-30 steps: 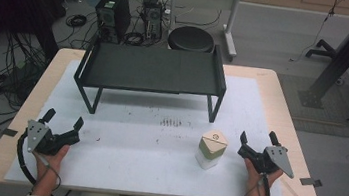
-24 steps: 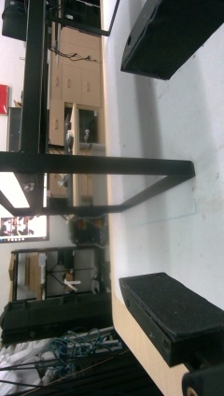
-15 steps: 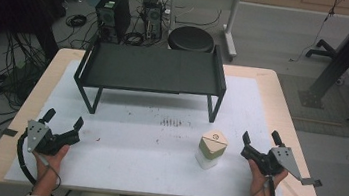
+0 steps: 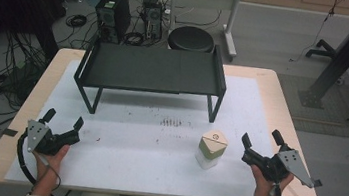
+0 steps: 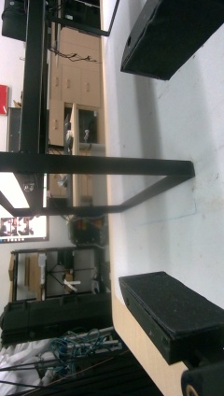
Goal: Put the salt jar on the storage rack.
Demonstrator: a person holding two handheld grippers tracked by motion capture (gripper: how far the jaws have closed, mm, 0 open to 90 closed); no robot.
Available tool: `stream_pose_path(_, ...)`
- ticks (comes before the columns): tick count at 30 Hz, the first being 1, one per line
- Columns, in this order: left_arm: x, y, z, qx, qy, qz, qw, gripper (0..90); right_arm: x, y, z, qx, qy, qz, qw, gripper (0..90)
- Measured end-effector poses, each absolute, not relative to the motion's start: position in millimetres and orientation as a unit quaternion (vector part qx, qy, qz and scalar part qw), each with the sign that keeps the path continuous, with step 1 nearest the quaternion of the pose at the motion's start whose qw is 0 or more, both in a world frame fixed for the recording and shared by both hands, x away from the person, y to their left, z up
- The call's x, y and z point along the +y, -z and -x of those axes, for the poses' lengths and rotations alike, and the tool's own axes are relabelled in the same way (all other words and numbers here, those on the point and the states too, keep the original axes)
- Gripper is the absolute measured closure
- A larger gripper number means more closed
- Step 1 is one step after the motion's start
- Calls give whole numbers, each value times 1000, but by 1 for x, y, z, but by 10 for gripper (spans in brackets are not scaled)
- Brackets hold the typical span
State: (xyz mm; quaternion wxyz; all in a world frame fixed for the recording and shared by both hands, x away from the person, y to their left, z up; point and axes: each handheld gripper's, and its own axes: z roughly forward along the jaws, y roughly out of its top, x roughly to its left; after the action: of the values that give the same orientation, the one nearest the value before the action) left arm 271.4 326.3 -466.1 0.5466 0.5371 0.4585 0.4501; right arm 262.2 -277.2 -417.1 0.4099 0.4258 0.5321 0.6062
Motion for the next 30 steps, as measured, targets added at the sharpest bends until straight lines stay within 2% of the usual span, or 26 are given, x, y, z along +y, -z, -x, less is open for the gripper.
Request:
stream_pose_path(14,327,466,-271,458,-450,-537,547,15,-251,396,-238,565,-634,-372,375,1)
stream_pose_path(22,327,466,-271,458,-450,-537,547,15,-232,397,-233,586,-644,-349,346,1)
stream_pose_path(30,327,466,-271,458,-450,-537,548,16,-222,403,-228,594,-647,-339,338,1)
